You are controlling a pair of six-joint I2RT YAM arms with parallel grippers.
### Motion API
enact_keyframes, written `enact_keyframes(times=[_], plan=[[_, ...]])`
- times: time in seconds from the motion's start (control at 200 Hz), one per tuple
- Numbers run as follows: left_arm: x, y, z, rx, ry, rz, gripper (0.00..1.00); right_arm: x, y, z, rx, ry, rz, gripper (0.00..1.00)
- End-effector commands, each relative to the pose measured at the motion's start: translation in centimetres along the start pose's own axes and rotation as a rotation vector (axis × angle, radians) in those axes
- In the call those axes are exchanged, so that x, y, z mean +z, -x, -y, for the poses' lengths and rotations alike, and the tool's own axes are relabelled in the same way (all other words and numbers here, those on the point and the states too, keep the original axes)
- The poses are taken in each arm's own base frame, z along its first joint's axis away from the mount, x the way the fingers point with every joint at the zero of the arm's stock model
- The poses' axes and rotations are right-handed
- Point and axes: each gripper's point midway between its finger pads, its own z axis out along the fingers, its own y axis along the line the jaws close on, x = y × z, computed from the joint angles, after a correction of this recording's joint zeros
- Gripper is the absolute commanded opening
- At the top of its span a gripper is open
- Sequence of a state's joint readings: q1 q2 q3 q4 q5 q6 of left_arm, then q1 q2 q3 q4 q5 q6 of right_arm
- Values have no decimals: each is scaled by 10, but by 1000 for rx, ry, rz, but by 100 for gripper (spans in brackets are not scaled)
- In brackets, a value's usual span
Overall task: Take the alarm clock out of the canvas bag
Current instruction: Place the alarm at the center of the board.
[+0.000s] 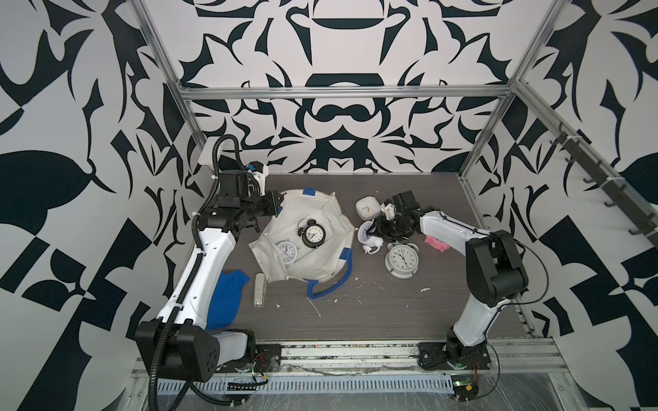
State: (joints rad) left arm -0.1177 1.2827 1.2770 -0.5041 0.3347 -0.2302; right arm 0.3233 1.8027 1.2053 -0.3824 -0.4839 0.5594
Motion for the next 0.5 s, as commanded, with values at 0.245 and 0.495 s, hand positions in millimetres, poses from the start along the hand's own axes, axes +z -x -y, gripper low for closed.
enact_keyframes(times=[0.245,0.495], plan=[[-13,18,11,37,-33,85,0,3,12,-18,6,67,22,36],[-13,19,11,38,-33,88,0,10,12,-18,13,84,6,44]])
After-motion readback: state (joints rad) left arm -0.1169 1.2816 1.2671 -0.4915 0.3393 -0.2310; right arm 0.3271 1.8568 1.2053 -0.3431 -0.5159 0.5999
